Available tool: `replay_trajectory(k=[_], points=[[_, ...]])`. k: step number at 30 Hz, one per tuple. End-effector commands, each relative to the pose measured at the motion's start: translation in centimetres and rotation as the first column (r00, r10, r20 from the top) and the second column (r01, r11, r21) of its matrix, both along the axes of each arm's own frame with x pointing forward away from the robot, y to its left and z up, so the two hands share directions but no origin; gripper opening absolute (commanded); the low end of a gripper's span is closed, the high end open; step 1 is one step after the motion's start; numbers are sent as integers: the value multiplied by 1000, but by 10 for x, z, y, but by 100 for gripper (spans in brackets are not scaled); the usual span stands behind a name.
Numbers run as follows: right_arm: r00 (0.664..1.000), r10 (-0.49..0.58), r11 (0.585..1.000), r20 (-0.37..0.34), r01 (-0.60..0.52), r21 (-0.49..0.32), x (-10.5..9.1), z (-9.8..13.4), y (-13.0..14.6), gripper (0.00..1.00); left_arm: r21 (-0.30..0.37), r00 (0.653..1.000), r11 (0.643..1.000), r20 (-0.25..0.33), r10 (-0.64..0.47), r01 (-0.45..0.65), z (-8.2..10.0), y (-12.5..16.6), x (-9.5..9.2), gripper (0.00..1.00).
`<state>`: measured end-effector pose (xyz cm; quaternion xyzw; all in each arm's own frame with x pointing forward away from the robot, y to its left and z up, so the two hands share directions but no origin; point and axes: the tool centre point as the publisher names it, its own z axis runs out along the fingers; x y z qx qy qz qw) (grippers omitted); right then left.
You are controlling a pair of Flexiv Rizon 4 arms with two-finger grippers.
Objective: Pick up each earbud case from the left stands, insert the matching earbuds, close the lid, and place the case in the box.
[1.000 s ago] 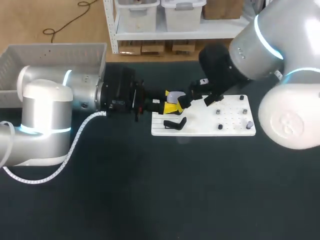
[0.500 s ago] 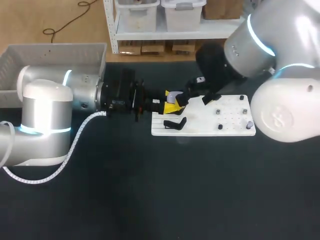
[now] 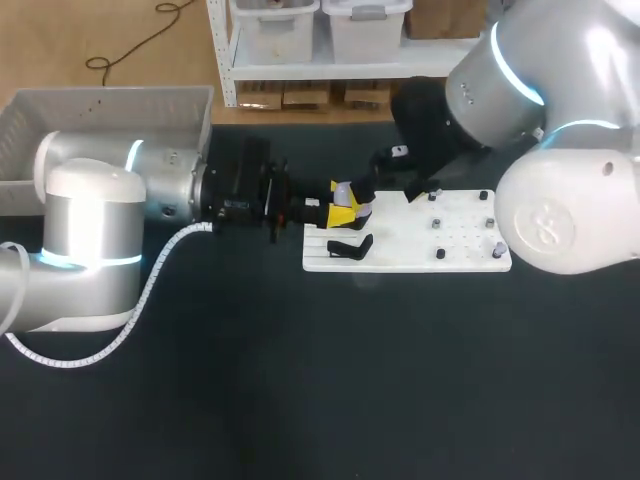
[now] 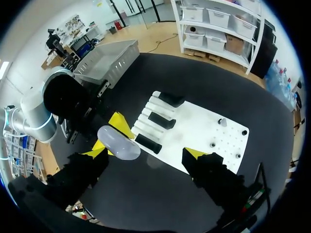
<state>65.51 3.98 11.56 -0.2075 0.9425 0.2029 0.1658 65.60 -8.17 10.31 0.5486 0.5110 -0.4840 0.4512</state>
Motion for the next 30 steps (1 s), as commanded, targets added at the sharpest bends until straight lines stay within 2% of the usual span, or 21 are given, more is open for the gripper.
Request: replay_trajectory(k=[1,6,11,13,17,22,25,30], points=[[1000,-12,1000,15,12,-8,2,4,-1,100,-2,1000,1000,3,3,-3,0,0,-2,0],[998,-29,1000,52,29,-4,6,16,-5,100,-2,1000,1000,3,3,-3,0,0,-2,0],[991,-27,1000,133,27,2,5,43,-19,100,-2,1000,1000,3,3,-3,0,0,-2,0],[986,-29,998,166,37,-45,2,52,-28,100,-2,1000,1000,3,3,-3,0,0,-2,0],[983,-34,993,182,54,-107,-5,59,-54,100,-2,1000,1000,3,3,-3,0,0,-2,0],[979,-84,970,187,123,-208,-14,56,-88,100,-2,1000,1000,3,3,-3,0,0,-2,0],[981,-114,954,159,153,-257,-21,47,-107,100,-2,1000,1000,3,3,-3,0,0,-2,0],[981,-120,903,152,171,-394,-30,28,-133,100,-2,1000,1000,3,3,-3,0,0,-2,0]])
